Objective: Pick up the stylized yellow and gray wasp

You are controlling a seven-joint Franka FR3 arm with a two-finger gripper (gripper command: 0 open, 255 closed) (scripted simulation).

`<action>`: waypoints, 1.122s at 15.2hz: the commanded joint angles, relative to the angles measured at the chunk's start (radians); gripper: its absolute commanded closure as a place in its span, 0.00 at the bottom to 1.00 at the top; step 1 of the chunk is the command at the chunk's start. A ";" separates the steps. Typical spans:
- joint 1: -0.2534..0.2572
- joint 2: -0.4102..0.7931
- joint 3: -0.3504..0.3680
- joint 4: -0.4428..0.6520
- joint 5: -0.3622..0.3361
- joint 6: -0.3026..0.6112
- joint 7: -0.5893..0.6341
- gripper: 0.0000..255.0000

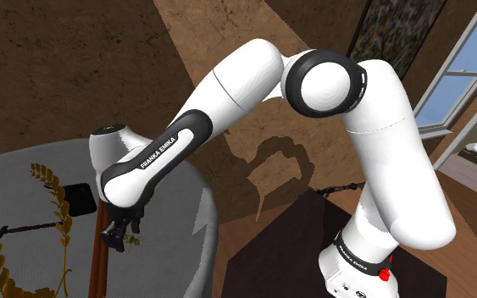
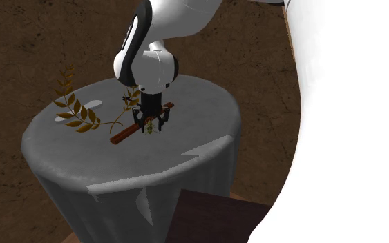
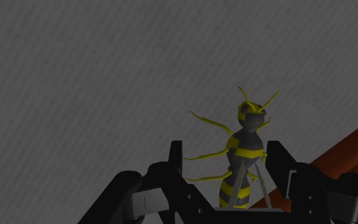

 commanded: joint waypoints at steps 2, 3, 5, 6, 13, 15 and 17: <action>0.000 0.002 -0.001 -0.001 0.000 0.000 0.000 1.00; -0.001 0.000 0.000 -0.003 0.000 0.000 -0.001 1.00; -0.004 -0.020 0.003 -0.007 0.004 -0.016 -0.001 1.00; -0.006 -0.030 0.005 -0.008 0.006 -0.025 -0.001 1.00; -0.016 -0.096 0.018 -0.010 0.020 -0.087 -0.001 1.00; -0.018 -0.113 0.021 -0.009 0.024 -0.106 -0.001 1.00; -0.021 -0.130 0.024 -0.006 0.028 -0.125 -0.001 1.00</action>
